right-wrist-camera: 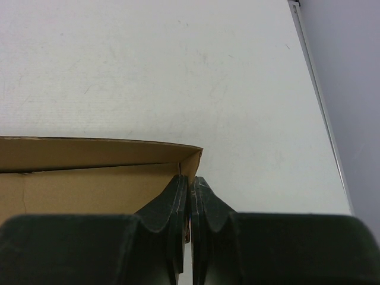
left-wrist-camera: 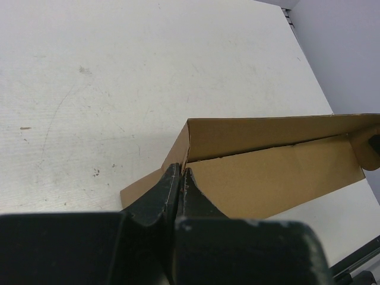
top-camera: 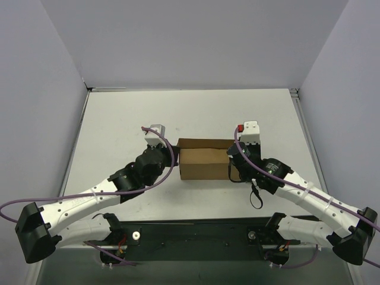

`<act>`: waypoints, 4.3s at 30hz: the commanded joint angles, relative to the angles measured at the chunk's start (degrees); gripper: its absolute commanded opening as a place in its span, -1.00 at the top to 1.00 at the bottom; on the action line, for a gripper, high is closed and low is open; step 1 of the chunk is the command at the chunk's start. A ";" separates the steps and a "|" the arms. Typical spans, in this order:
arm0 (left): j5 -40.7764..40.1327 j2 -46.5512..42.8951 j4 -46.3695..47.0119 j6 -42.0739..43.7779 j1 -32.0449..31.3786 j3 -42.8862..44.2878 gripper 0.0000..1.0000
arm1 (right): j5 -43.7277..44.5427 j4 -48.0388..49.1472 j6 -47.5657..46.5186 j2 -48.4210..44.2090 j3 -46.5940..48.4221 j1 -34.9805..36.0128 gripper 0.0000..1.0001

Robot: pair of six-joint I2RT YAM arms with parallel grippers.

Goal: Fold the paper box

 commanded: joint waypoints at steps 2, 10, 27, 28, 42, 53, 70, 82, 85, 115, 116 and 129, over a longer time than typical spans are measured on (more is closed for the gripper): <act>11.35 5.03 -14.31 -3.63 -3.18 -3.02 1.00 | -3.63 4.37 1.44 -0.18 -0.37 2.12 1.00; 12.40 7.49 -12.21 -7.58 -4.32 -3.46 1.00 | -3.54 4.46 1.88 -0.53 -0.90 2.30 1.00; 10.30 13.21 -14.84 -7.76 -6.78 -3.98 1.00 | -3.10 4.46 1.79 -1.50 -1.43 2.74 1.00; 9.60 13.12 -15.28 -7.85 -6.96 -4.16 1.00 | -3.01 4.46 1.79 -1.59 -1.51 2.74 1.00; 8.01 11.98 -16.42 -6.80 -6.96 -8.46 1.00 | -2.31 4.46 1.79 -2.11 -1.60 2.82 1.00; 6.34 12.42 -17.22 -6.26 -7.05 -10.84 1.00 | -1.70 4.46 1.18 -2.56 -1.52 2.82 1.00; 4.49 11.80 -18.53 -6.17 -7.05 -12.42 1.00 | -1.35 4.02 1.79 -2.73 -1.69 2.82 1.00; 0.28 9.78 -23.45 -6.62 -7.05 -12.60 1.00 | -0.55 3.23 1.62 -4.57 -2.39 2.82 1.00; -0.16 9.69 -23.89 -7.05 -6.96 -12.95 1.00 | -0.20 2.70 1.70 -5.02 -2.48 2.82 1.00; -0.61 12.94 -21.70 -1.61 -6.96 -7.15 1.00 | -12.95 0.07 5.13 -15.04 -8.55 -6.23 1.00; -0.43 12.86 -21.52 -1.61 -7.05 -7.24 1.00 | -12.86 -0.20 5.39 -14.25 -7.94 -6.05 1.00; -0.17 12.59 -20.73 -1.69 -6.96 -7.59 1.00 | -11.19 0.50 4.17 -14.86 -12.32 -2.63 1.00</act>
